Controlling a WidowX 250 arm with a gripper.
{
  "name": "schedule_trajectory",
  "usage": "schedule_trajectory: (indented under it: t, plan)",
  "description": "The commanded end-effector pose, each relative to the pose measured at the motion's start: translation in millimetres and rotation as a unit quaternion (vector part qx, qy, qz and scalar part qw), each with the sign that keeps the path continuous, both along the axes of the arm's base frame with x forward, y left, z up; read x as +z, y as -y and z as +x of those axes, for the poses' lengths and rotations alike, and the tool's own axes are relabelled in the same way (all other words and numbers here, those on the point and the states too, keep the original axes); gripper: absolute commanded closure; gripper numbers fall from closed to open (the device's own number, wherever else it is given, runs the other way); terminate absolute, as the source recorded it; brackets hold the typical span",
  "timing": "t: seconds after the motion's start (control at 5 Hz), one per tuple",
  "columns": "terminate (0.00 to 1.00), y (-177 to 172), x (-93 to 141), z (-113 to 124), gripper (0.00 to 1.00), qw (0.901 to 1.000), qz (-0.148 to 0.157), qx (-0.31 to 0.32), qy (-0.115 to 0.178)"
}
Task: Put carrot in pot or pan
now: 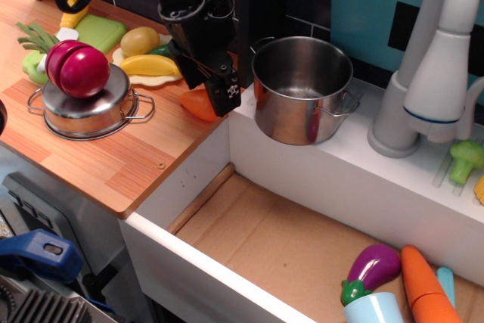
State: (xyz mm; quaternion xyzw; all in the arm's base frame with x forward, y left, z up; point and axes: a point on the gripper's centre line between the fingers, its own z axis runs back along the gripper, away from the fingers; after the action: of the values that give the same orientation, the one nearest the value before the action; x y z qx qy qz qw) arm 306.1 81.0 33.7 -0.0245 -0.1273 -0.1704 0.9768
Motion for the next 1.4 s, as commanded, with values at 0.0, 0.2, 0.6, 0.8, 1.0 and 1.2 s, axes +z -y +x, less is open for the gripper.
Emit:
schedule_trajectory:
  t: [0.0,0.2,0.6,0.8,1.0,1.2]
  plan:
    - [0.00,-9.4,1.7,9.2,0.00,0.9997,0.003,-0.010,0.022]
    - [0.00,-11.8,-6.7,9.7,0.00,0.9996,-0.004,-0.014,0.023]
    - [0.00,-13.7,-17.4,10.2,1.00,0.9997,-0.011,-0.013,0.019]
    - [0.00,-14.3,-17.7,11.2,1.00,0.9997,-0.010,-0.012,0.019]
    - [0.00,-13.6,-12.1,10.5,1.00,0.9998,-0.003,-0.001,0.019]
    - [0.00,-14.9,8.2,6.1,1.00,0.9996,0.021,0.016,0.014]
